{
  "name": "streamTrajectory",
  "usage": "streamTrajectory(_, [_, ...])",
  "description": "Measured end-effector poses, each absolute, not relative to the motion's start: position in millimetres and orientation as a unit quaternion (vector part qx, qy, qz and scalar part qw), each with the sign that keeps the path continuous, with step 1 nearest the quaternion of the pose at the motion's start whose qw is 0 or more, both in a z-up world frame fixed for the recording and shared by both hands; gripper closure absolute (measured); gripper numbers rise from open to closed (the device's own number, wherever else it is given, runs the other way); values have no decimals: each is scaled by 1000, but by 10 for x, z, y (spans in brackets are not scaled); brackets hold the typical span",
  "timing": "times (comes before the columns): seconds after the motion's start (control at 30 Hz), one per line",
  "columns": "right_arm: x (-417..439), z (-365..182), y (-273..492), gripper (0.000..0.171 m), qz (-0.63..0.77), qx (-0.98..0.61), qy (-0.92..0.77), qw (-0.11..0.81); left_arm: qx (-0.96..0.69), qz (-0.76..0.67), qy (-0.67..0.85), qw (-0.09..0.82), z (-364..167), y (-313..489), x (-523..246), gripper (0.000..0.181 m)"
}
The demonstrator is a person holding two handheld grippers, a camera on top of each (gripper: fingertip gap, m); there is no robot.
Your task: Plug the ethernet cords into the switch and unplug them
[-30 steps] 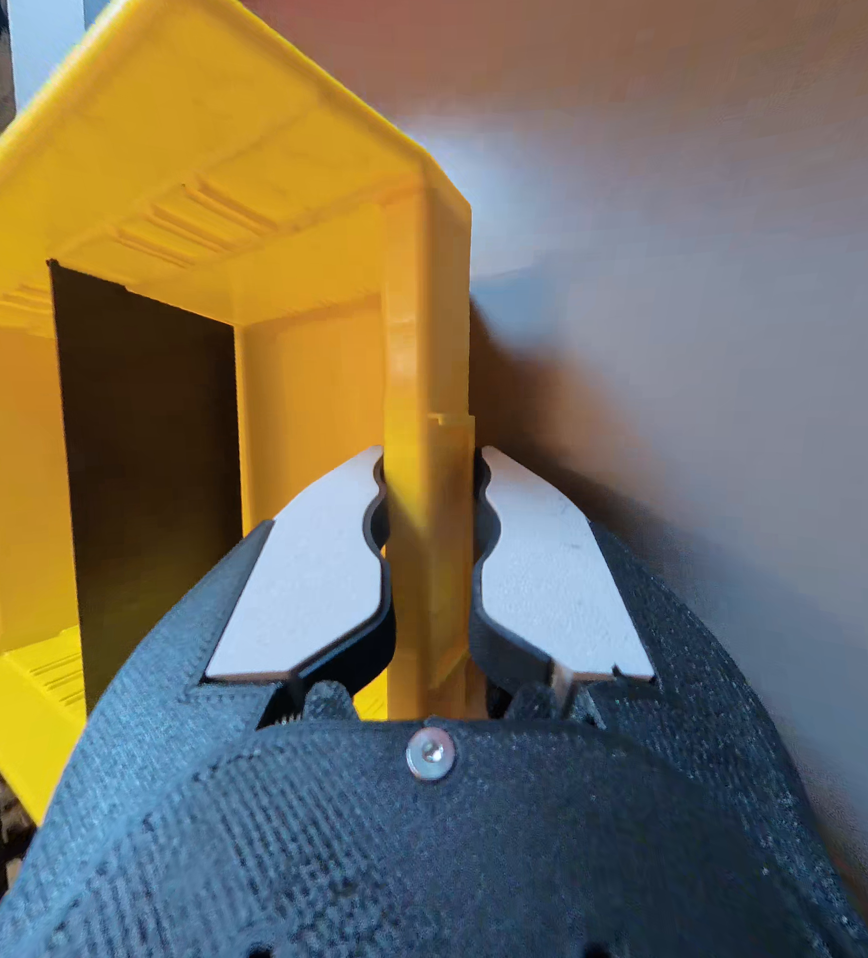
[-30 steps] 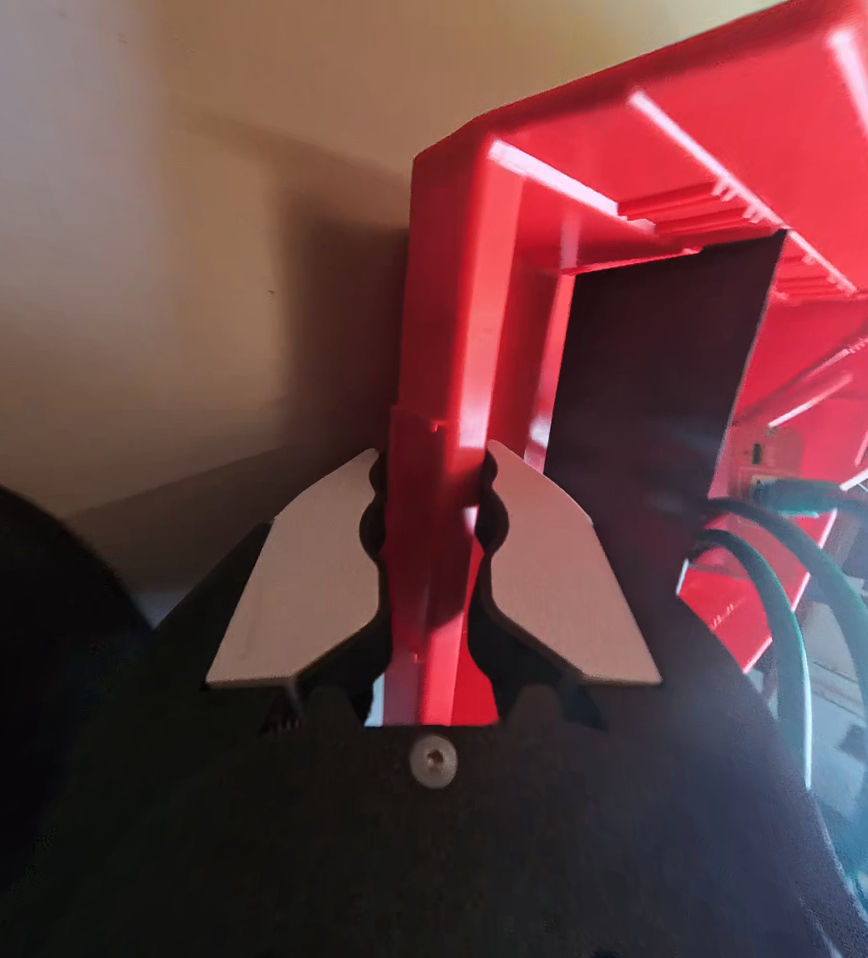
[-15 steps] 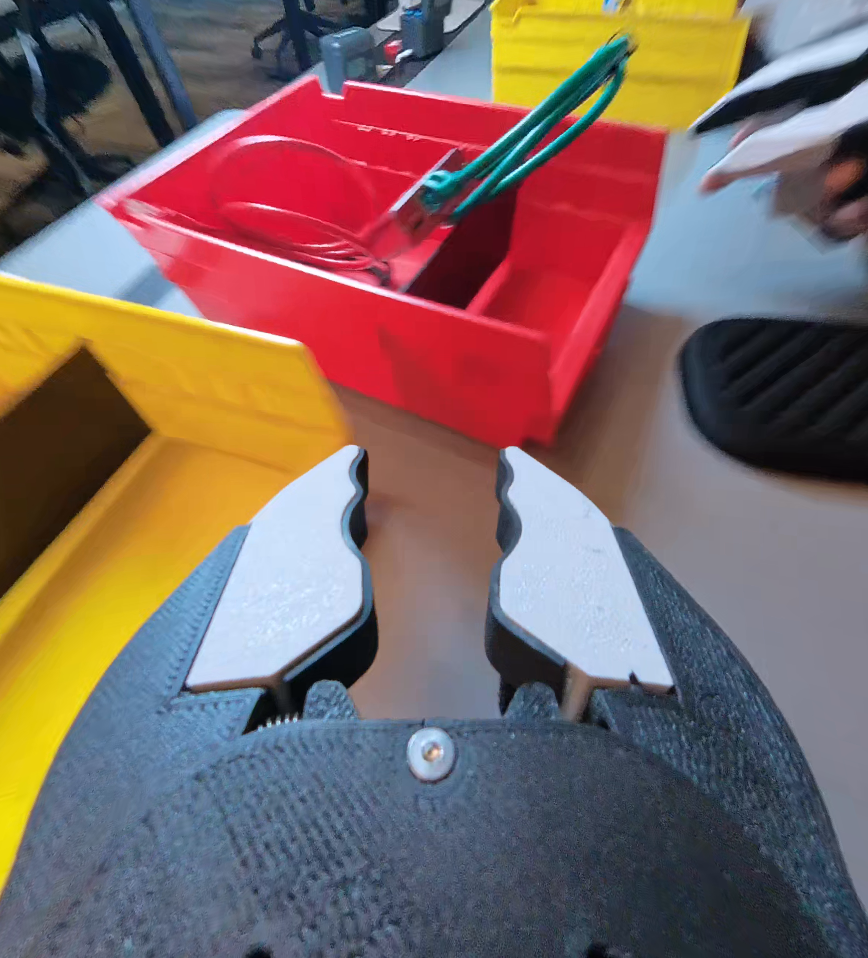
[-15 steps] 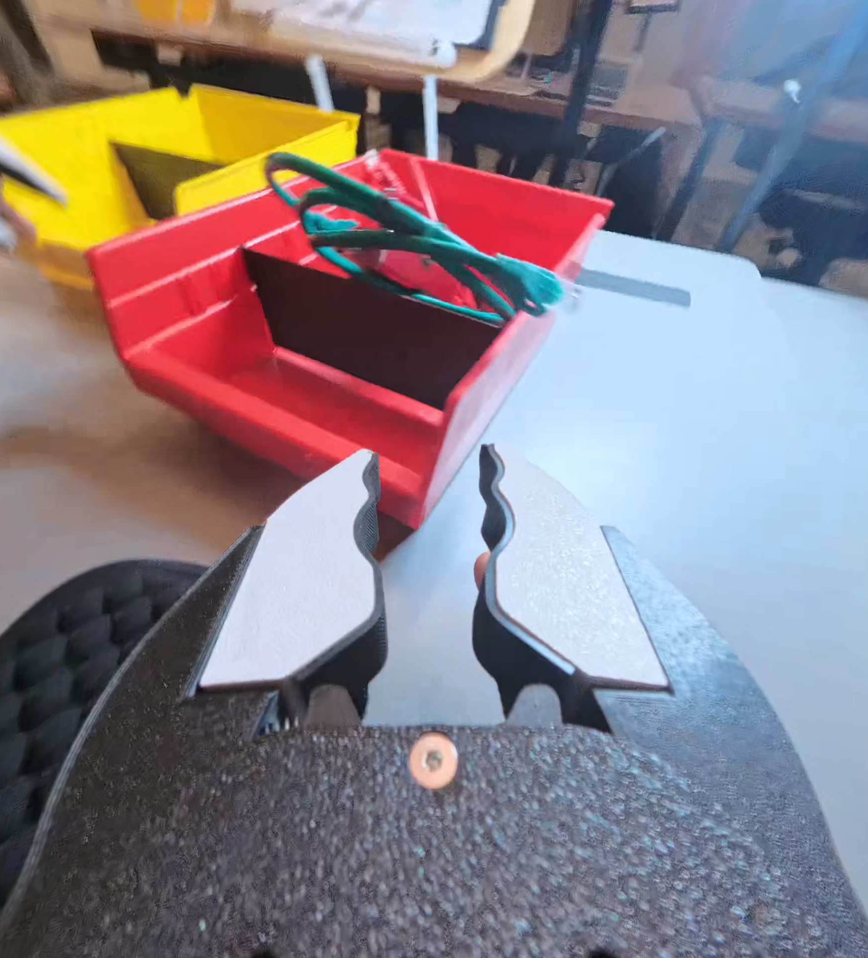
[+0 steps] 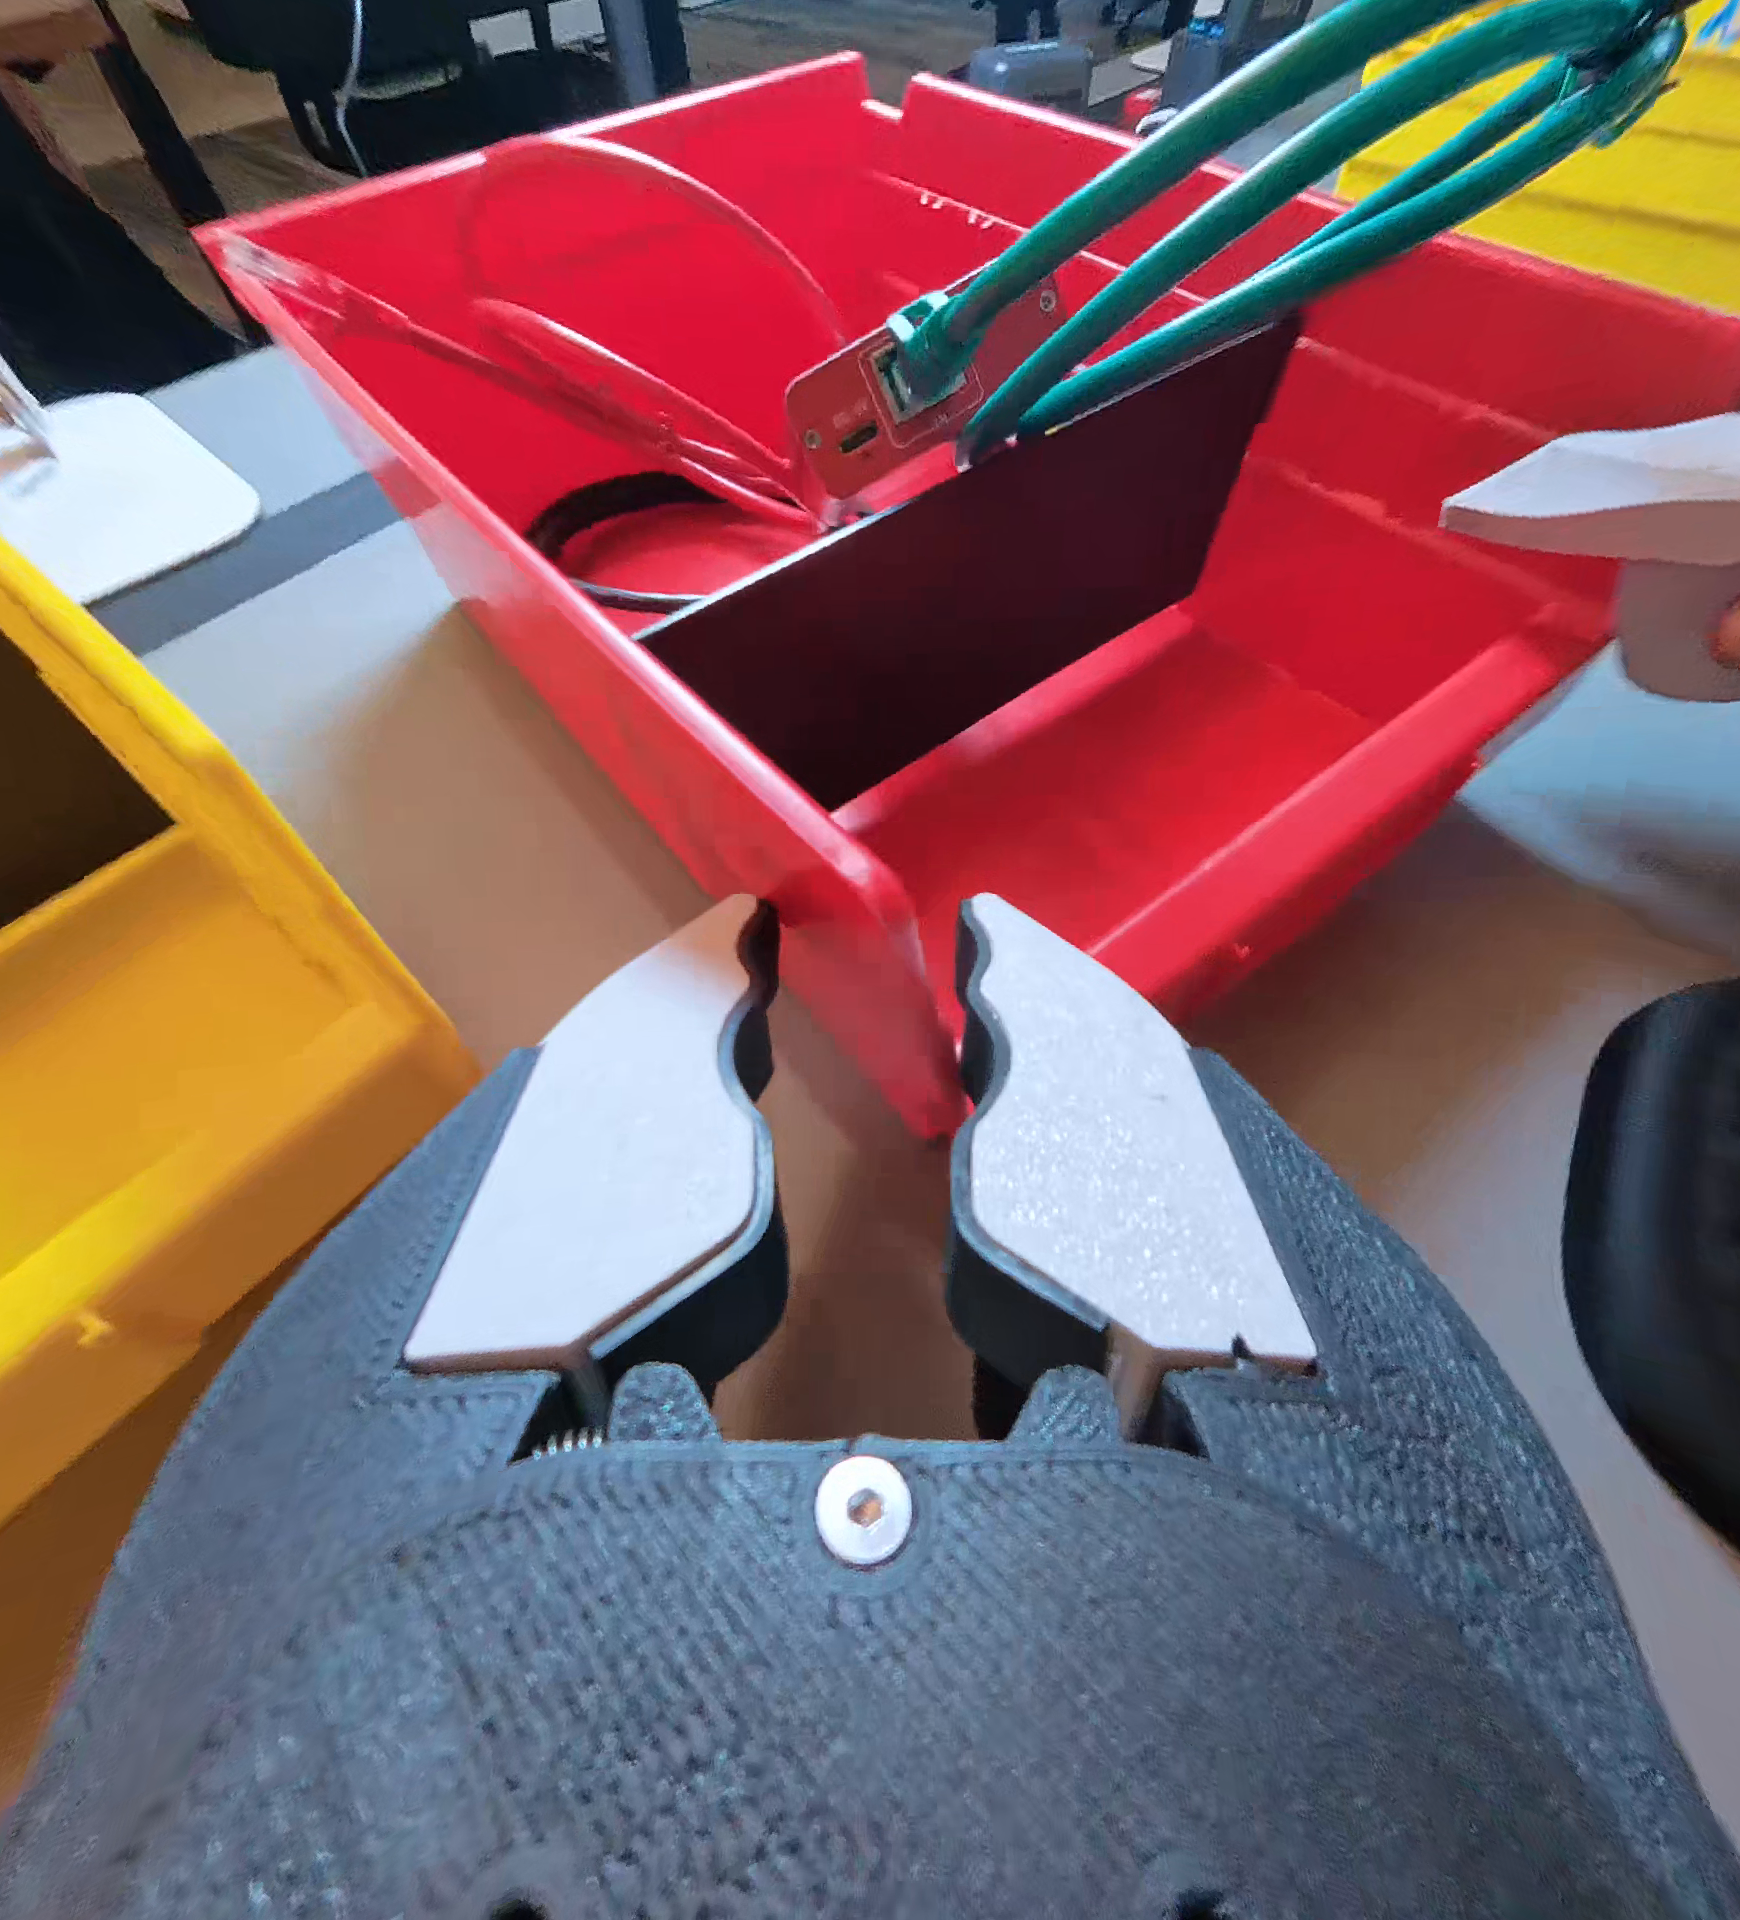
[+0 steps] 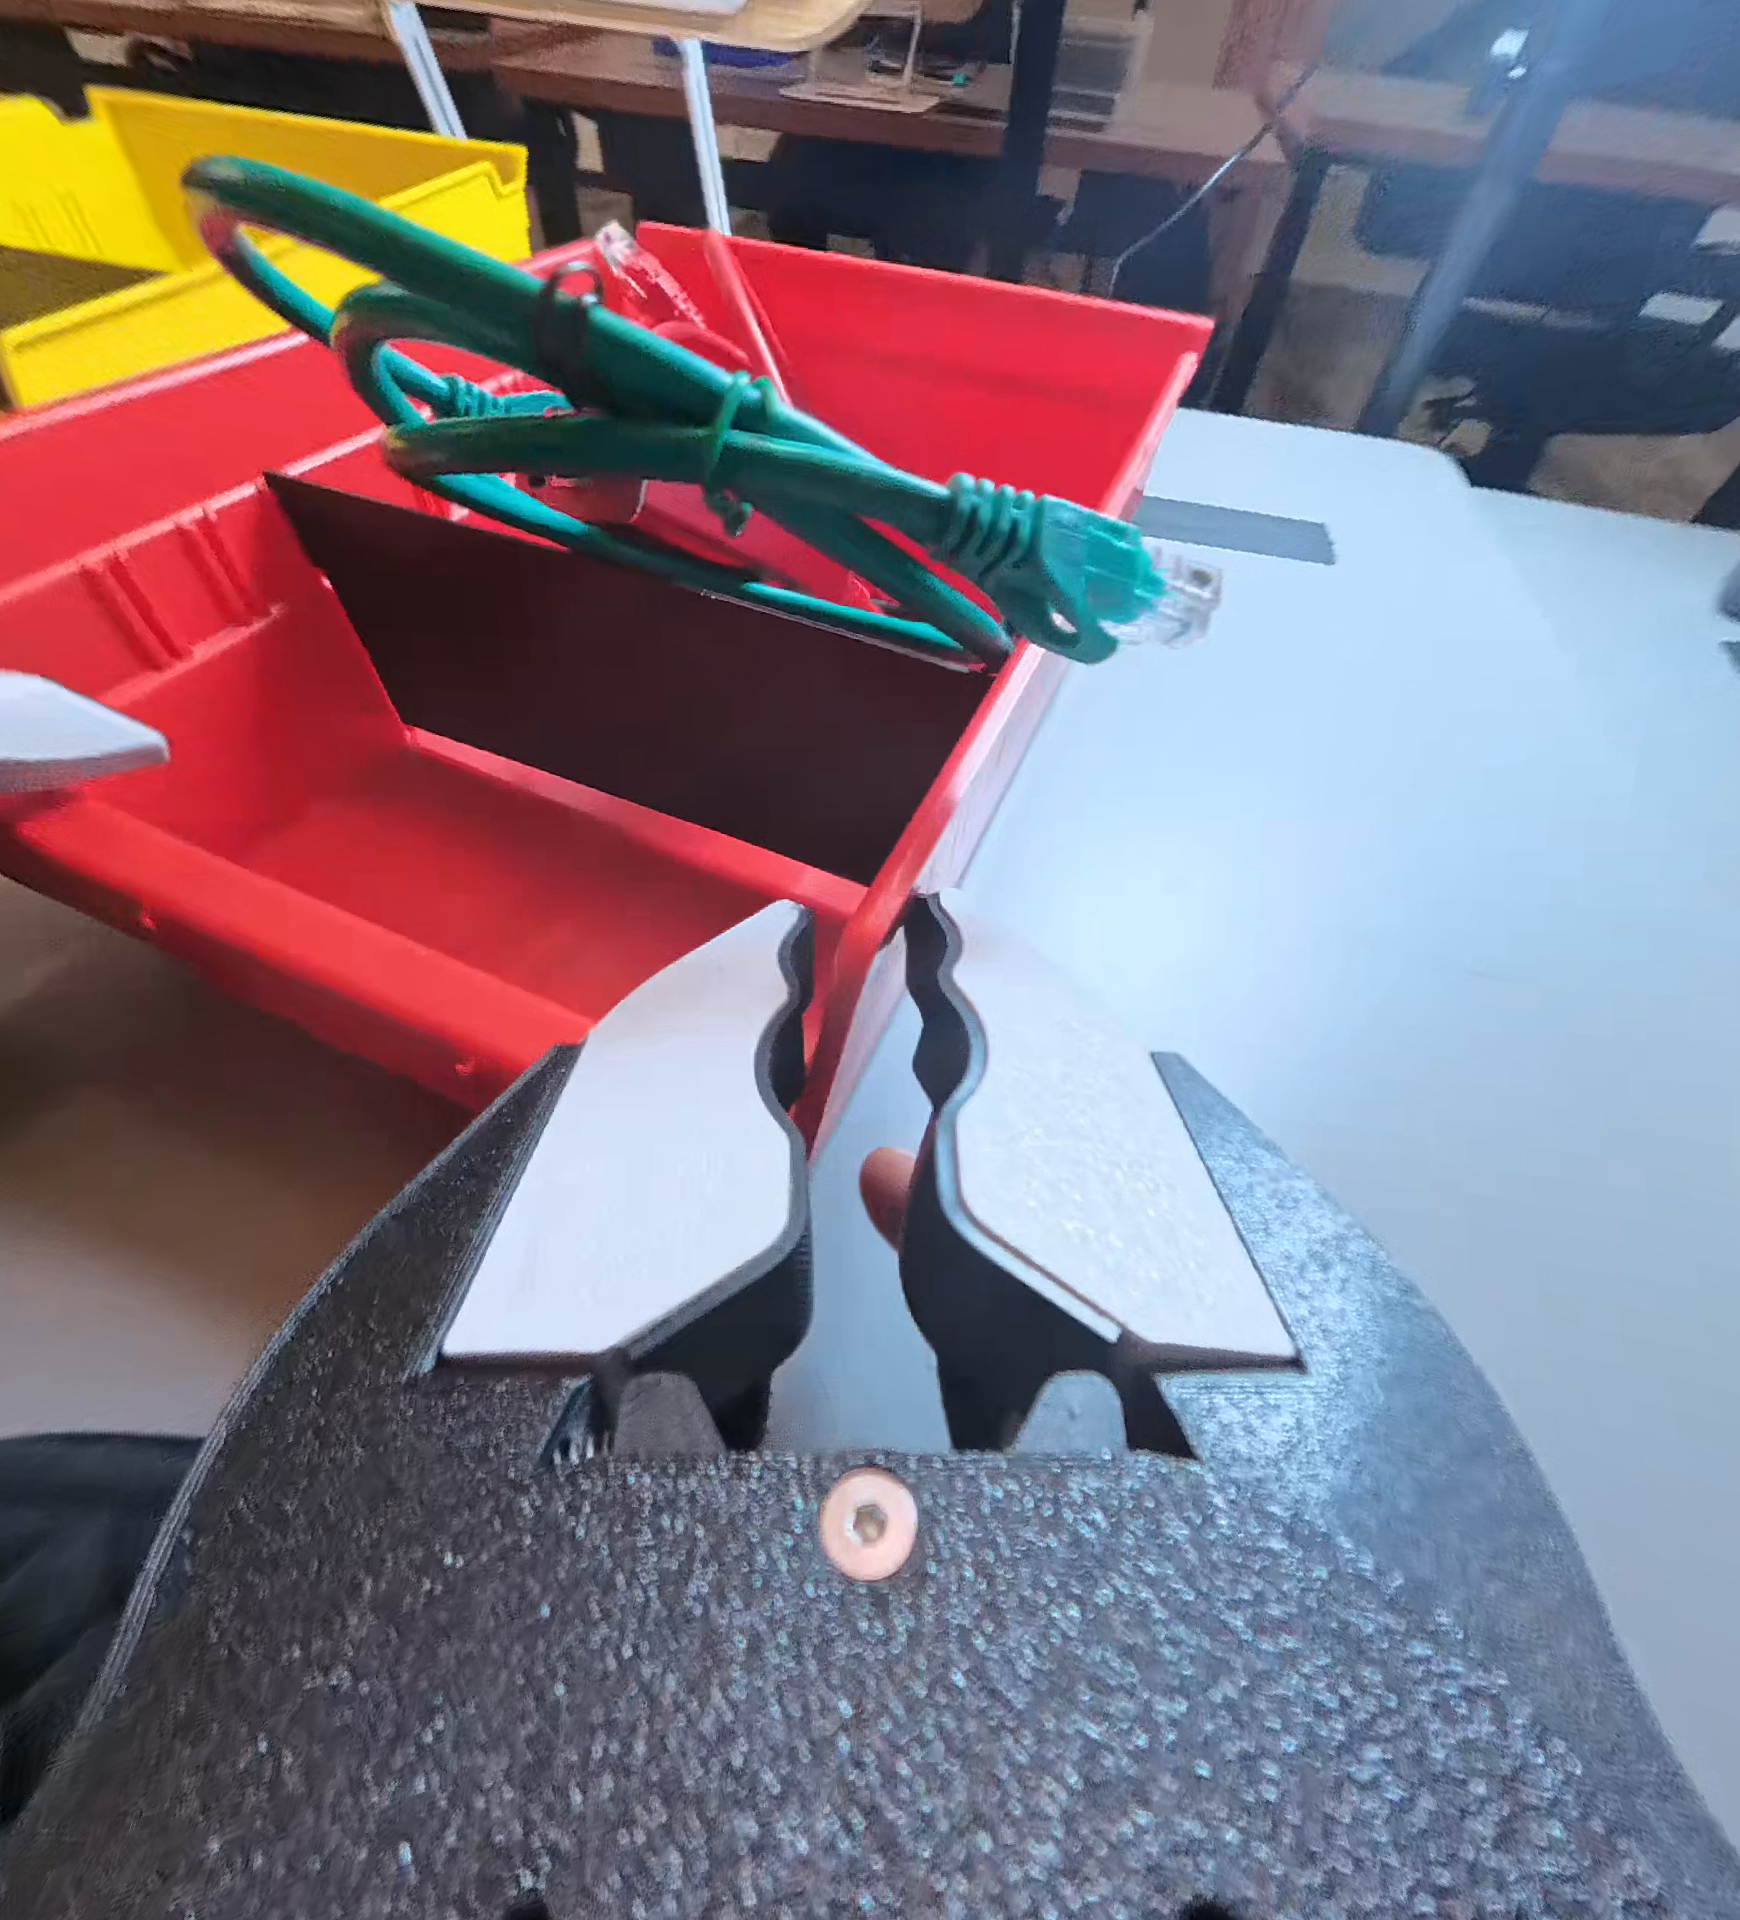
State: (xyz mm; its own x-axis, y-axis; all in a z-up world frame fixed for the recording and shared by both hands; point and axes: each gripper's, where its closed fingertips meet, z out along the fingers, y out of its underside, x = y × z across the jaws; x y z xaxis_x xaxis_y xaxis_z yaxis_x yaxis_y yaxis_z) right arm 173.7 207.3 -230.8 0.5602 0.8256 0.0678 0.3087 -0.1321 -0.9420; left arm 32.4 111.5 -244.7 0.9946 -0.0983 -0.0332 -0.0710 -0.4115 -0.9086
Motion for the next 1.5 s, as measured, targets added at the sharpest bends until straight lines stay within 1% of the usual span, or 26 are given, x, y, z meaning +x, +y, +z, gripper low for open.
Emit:
streamTrajectory(0.07, [1841,-2241,1970,158,213,-699,-404,550,-831,-3,66,552,-2326,1051,366,153])
streamTrajectory(0.13, [1928,-2076,1799,158,222,-688,-394,568,-819,12,78,568,-2129,949,383,160])
streamTrajectory(0.27, [1925,-1544,1388,158,229,-643,-409,606,-785,88,102,604,-1577,598,317,168])
streamTrajectory(0.33, [1795,-1239,1153,157,224,-605,-430,632,-768,115,94,623,-1286,351,187,168])
streamTrajectory(0.43, [1438,-772,743,156,253,-543,-452,661,-734,150,62,660,-834,-148,-124,169])
streamTrajectory(0.5, [1093,-534,480,156,282,-509,-469,665,-718,190,41,668,-592,-536,-392,169])
streamTrajectory(0.63, [216,-317,-41,156,339,-460,-515,639,-705,263,-8,658,-362,-1330,-1041,169])
streamTrajectory(0.7, [-245,-340,-308,155,358,-440,-540,622,-705,289,-35,647,-390,-1693,-1396,169])
streamTrajectory(0.8, [-884,-533,-653,155,400,-423,-564,586,-712,316,-72,624,-592,-2142,-1888,169])
streamTrajectory(0.87, [-1236,-751,-829,155,434,-422,-569,557,-718,326,-92,608,-798,-2366,-2161,169])
streamTrajectory(0.97, [-1613,-1187,-991,154,446,-429,-580,529,-726,335,-107,591,-1173,-2567,-2464,169])
streamTrajectory(1.17, [-1873,-1998,-1009,153,381,-445,-625,515,-743,301,-140,581,-1933,-2561,-2777,171])
streamTrajectory(1.27, [-1911,-2184,-845,152,333,-454,-639,524,-758,304,-137,561,-2122,-2417,-2830,170])
streamTrajectory(1.3, [-1915,-2230,-802,150,318,-460,-649,516,-776,297,-134,540,-2185,-2369,-2848,169])
streamTrajectory(1.33, [-1908,-2279,-791,144,312,-462,-665,498,-791,284,-133,526,-2241,-2325,-2869,168])
streamTrajectory(1.37, [-1883,-2305,-787,141,312,-462,-678,479,-799,261,-133,525,-2275,-2282,-2882,165])
streamTrajectory(1.4, [-1837,-2262,-772,138,320,-458,-680,474,-796,241,-140,538,-2229,-2258,-2893,154])
streamTrajectory(1.47, [-1688,-2107,-682,128,323,-438,-688,481,-775,251,-134,564,-1948,-2307,-2885,149])
streamTrajectory(1.5, [-1608,-2049,-610,127,318,-430,-697,477,-769,271,-115,568,-1786,-2341,-2848,148])
